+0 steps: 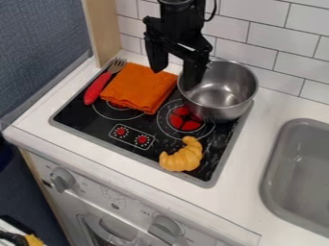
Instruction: Move the croissant to the left of the left switch
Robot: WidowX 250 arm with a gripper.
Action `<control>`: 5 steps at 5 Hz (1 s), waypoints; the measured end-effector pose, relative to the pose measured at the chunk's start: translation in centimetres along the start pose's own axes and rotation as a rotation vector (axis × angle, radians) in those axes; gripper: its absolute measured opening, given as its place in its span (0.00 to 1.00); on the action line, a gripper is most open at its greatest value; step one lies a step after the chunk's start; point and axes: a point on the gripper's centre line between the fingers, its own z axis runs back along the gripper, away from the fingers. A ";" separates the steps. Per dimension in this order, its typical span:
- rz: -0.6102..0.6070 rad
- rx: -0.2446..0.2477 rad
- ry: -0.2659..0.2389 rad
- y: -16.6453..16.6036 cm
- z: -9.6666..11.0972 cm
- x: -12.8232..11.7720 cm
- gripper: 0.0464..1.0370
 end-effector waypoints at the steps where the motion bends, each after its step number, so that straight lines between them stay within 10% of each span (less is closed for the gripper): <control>1: 0.000 -0.011 0.024 -0.2 -0.9 -0.2 0.96; 5: -0.117 -0.061 0.107 -5.8 -7.2 -4.8 0.96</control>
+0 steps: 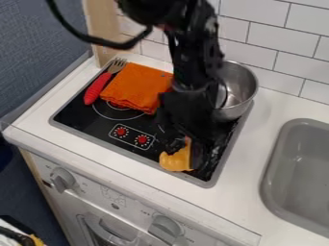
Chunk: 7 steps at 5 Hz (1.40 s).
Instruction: Move the croissant to the left of the left switch
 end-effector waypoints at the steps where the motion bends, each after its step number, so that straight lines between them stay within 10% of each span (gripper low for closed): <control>1: 0.030 -0.030 0.013 -0.4 -1.7 0.4 0.96; 2: 0.027 -0.042 -0.007 -1.0 -2.0 1.1 0.91; 3: 0.032 -0.043 -0.021 -1.2 -2.1 1.3 0.66; 5: -0.007 -0.036 0.000 -1.8 -1.6 0.6 0.61; 7: 0.173 0.037 -0.127 5.0 4.4 -1.5 0.61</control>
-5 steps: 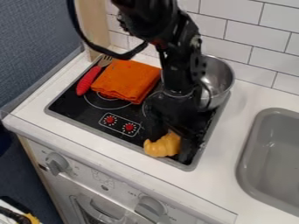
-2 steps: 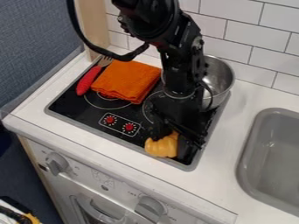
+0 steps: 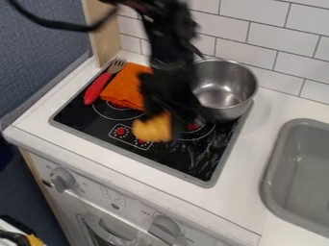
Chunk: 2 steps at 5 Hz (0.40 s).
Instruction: Move the croissant to the left of the left switch
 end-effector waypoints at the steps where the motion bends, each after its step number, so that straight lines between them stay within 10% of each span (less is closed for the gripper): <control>1: 0.137 0.016 0.004 4.6 0.2 -1.7 0.61; 2: 0.212 0.023 0.055 7.9 -1.3 -3.5 0.61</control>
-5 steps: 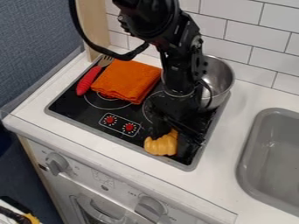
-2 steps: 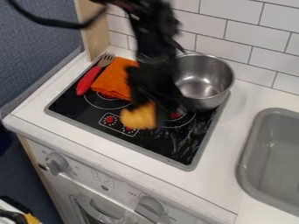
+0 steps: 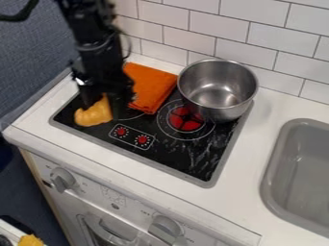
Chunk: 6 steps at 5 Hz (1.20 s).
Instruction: Move the croissant to the left of the left switch
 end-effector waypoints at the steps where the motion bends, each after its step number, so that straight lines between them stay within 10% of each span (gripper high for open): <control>1: 0.046 0.008 0.019 1.6 -1.5 -0.2 0.61; 3: 0.010 0.034 0.083 1.9 -4.5 1.3 0.61; 6: -0.002 0.027 0.058 1.3 -3.7 2.2 0.97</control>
